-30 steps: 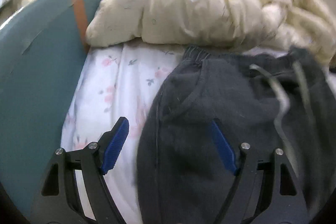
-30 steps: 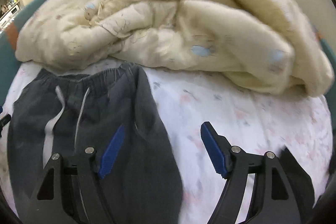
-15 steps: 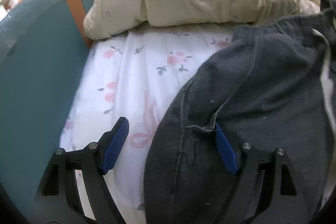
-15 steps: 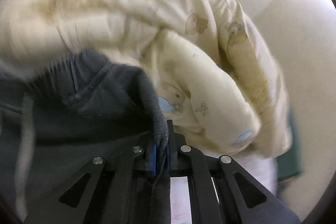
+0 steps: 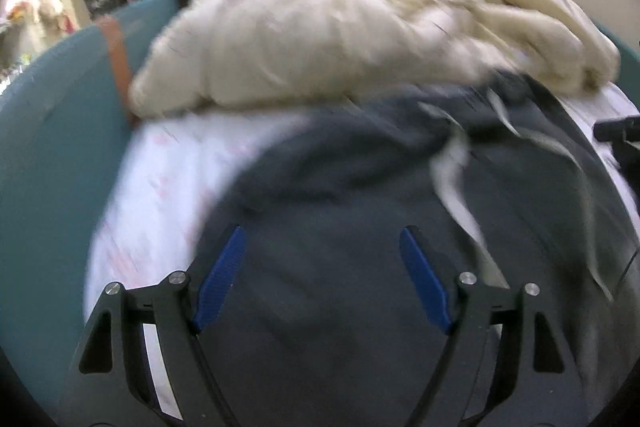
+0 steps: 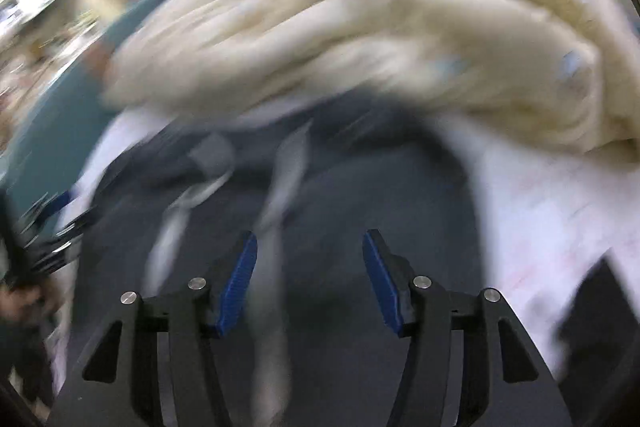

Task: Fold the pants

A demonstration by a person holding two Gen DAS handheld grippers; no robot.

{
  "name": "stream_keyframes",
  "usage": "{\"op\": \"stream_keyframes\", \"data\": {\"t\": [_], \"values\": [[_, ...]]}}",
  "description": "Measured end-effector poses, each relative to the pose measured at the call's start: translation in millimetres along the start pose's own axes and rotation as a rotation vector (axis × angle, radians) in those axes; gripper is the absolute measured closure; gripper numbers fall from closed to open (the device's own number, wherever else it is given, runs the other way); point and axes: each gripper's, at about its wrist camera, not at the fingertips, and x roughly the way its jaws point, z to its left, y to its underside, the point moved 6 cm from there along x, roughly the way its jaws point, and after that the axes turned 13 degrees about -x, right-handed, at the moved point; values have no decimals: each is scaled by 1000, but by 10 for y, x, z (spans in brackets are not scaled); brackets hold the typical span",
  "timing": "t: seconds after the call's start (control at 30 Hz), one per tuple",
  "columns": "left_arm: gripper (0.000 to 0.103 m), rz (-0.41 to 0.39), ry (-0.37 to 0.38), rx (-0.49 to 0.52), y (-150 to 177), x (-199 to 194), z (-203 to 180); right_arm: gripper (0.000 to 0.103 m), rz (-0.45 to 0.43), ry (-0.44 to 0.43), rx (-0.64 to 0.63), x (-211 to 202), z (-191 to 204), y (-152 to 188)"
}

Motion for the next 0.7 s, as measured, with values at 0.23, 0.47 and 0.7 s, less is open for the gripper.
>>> {"op": "stream_keyframes", "data": {"t": [0.23, 0.47, 0.7], "values": [[21, 208, -106, 102, 846, 239, -250, 49, 331, 158, -198, 739, 547, 1076], [19, 234, -141, -3, 1008, -376, 296, 46, 372, 254, -38, -305, -153, 1779], [19, 215, -7, -199, 1566, -1716, 375, 43, 117, 138, 356, -1427, -271, 2425]]}}
